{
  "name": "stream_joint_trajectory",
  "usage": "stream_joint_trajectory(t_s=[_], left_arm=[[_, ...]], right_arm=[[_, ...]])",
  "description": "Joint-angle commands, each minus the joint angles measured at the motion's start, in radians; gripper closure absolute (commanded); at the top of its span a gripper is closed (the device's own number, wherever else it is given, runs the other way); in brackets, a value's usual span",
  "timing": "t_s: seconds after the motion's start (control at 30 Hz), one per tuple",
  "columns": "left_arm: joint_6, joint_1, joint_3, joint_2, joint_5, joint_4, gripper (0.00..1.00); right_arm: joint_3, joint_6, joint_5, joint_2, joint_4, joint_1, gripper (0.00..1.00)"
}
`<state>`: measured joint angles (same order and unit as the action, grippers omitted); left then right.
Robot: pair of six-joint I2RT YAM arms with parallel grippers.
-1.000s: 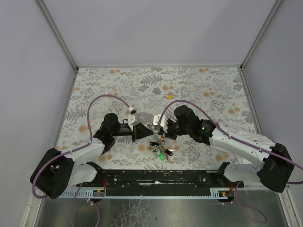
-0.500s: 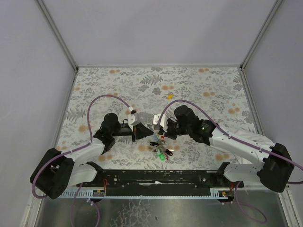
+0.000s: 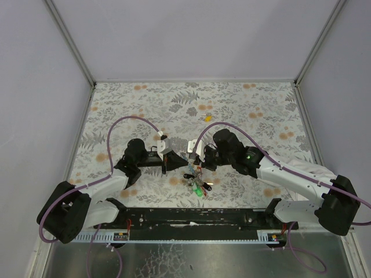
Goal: Put the keys on the keyring
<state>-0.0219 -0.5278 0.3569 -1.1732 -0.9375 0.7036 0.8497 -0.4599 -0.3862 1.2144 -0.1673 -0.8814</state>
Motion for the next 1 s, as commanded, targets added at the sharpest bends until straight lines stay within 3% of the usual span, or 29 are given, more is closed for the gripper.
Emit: stream_joint_trajectory(t_s=[0.0,0.97], left_arm=[[0.008,-0.006,0.012,-0.009,-0.009,0.023,1.00],[-0.016,-0.008,-0.006,0.013,0.003,0.028,1.00]], right_arm=[[0.047,0.007,-0.009,-0.013,0.031,-0.010,1.00],[0.097,0.099,-0.005,0.006,-0.065,-0.011,1.00]])
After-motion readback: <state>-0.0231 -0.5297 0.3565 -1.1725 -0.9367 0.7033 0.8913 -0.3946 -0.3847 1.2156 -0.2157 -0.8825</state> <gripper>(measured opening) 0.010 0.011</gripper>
